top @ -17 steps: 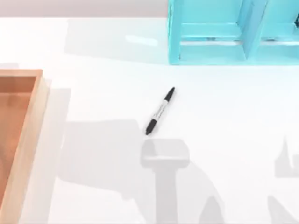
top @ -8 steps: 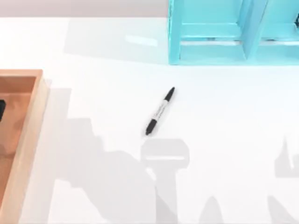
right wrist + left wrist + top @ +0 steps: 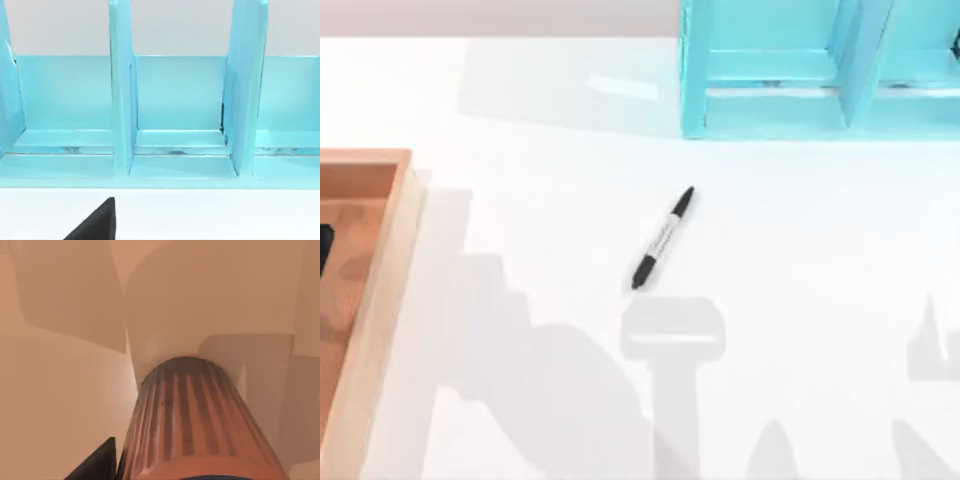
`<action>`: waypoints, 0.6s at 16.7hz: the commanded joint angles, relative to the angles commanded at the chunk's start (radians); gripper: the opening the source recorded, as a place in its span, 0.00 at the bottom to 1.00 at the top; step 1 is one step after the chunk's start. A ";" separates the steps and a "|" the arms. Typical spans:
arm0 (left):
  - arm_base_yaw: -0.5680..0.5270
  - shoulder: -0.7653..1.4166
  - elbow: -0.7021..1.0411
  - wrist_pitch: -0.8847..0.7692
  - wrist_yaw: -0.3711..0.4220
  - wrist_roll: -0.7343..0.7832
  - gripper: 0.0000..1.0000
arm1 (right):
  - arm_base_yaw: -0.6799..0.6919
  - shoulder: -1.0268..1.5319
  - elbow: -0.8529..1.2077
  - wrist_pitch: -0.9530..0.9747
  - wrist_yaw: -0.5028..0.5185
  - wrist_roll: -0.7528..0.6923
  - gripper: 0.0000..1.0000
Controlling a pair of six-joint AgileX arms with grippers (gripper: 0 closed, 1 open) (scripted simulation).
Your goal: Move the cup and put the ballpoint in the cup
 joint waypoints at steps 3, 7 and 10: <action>0.000 0.000 0.000 0.000 0.000 0.000 0.62 | 0.000 0.000 0.000 0.000 0.000 0.000 1.00; 0.000 0.000 0.000 0.000 0.000 0.000 0.32 | 0.000 0.000 0.000 0.000 0.000 0.000 1.00; 0.000 0.000 0.000 0.000 0.000 0.000 0.10 | 0.000 0.000 0.000 0.000 0.000 0.000 1.00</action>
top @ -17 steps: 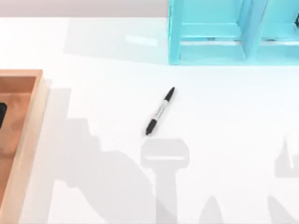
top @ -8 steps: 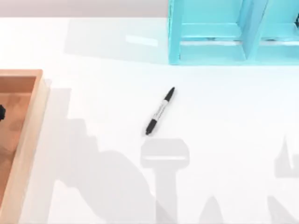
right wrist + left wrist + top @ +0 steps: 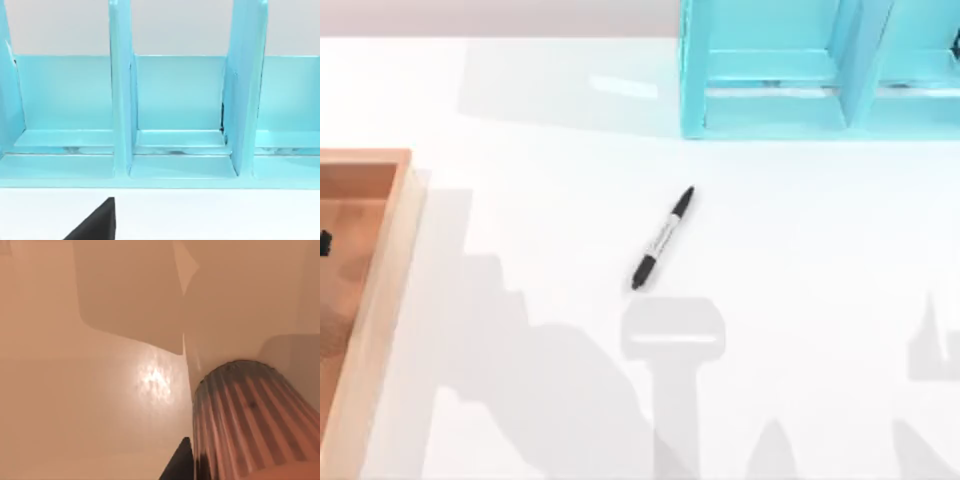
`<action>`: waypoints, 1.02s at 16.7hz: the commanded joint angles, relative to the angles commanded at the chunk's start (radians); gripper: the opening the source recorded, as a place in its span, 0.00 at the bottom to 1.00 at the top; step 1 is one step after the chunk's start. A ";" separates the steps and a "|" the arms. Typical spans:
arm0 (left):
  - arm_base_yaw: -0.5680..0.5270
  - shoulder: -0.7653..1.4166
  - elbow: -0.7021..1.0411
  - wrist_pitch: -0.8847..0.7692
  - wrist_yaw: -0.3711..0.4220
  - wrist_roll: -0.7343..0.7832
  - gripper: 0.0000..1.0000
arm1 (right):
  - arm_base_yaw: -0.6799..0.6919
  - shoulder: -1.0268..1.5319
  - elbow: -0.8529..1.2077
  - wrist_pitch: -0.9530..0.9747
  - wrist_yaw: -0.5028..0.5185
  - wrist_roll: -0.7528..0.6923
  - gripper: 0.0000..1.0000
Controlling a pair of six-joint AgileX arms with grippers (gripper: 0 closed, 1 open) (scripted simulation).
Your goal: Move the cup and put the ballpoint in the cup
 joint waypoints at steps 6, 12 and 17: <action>0.000 0.000 0.000 0.000 0.000 0.000 0.00 | 0.000 0.000 0.000 0.000 0.000 0.000 1.00; -0.001 -0.004 0.014 -0.003 -0.001 -0.009 0.00 | 0.000 0.000 0.000 0.000 0.000 0.000 1.00; -0.034 -0.025 0.170 -0.049 -0.012 -0.128 0.00 | 0.000 0.000 0.000 0.000 0.000 0.000 1.00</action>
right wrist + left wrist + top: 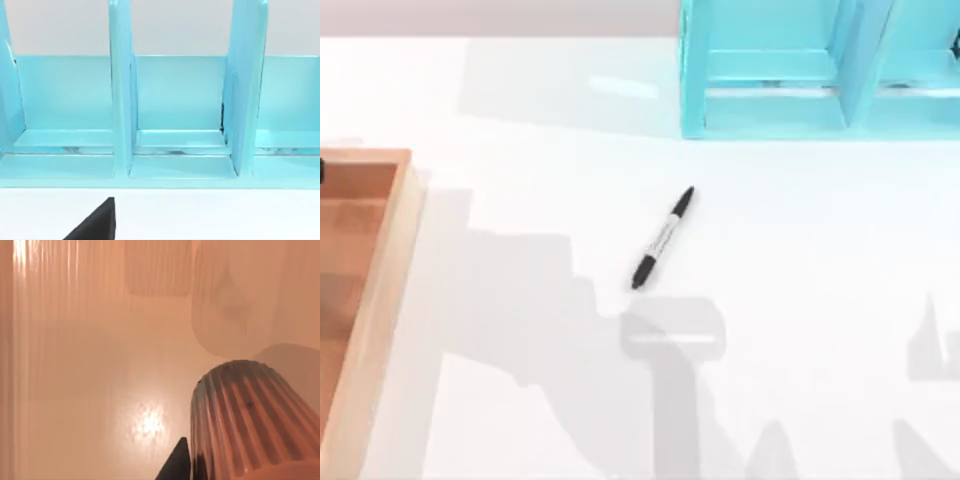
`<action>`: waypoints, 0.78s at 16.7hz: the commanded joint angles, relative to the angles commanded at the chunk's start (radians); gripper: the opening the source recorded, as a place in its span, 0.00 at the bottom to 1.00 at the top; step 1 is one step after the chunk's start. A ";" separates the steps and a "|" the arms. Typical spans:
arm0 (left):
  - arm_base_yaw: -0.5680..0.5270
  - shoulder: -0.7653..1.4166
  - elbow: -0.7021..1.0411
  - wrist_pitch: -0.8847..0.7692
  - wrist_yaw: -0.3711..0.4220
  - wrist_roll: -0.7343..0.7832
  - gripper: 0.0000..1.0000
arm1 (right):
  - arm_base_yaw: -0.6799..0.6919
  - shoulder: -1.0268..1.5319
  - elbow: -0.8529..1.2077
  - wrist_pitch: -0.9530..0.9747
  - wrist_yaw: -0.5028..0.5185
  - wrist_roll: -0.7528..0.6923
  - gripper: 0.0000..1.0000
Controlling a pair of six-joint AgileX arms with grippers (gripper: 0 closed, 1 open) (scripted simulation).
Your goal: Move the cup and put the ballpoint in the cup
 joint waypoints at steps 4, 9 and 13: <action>-0.100 -0.018 0.154 -0.131 -0.005 -0.136 0.00 | 0.000 0.000 0.000 0.000 0.000 0.000 1.00; -0.310 -0.030 0.301 -0.406 0.003 -0.279 0.00 | 0.000 0.000 0.000 0.000 0.000 0.000 1.00; -0.428 -0.038 0.356 -0.535 0.012 -0.336 0.00 | 0.000 0.000 0.000 0.000 0.000 0.000 1.00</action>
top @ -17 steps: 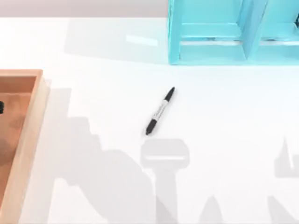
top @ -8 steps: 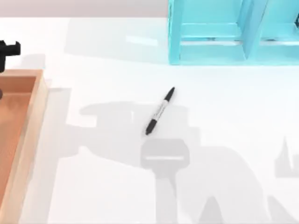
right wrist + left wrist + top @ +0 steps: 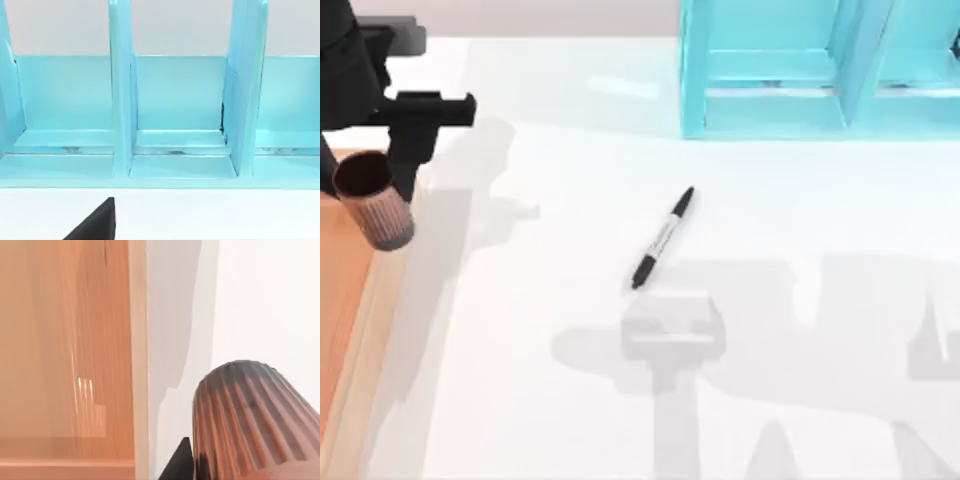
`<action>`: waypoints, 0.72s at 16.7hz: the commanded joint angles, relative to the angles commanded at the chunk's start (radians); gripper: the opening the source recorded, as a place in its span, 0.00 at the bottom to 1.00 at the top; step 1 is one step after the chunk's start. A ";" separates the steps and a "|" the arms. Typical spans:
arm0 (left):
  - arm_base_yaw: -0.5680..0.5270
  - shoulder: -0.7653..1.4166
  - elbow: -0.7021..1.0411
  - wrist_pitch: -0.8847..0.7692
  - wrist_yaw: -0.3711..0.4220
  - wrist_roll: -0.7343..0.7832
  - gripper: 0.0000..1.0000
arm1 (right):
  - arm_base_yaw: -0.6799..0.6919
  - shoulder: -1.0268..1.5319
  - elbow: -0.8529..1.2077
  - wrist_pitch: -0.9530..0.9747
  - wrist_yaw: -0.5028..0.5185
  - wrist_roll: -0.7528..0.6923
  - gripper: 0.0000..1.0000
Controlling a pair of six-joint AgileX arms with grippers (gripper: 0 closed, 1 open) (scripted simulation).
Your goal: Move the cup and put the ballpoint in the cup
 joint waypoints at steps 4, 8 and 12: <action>-0.005 -0.001 0.003 -0.006 0.000 -0.003 0.00 | 0.000 0.000 0.000 0.000 0.000 0.000 1.00; -0.018 0.047 0.020 0.025 0.000 -0.017 0.00 | 0.000 0.000 0.000 0.000 0.000 0.000 1.00; -0.078 0.231 0.081 0.129 0.001 -0.071 0.00 | 0.000 0.000 0.000 0.000 0.000 0.000 1.00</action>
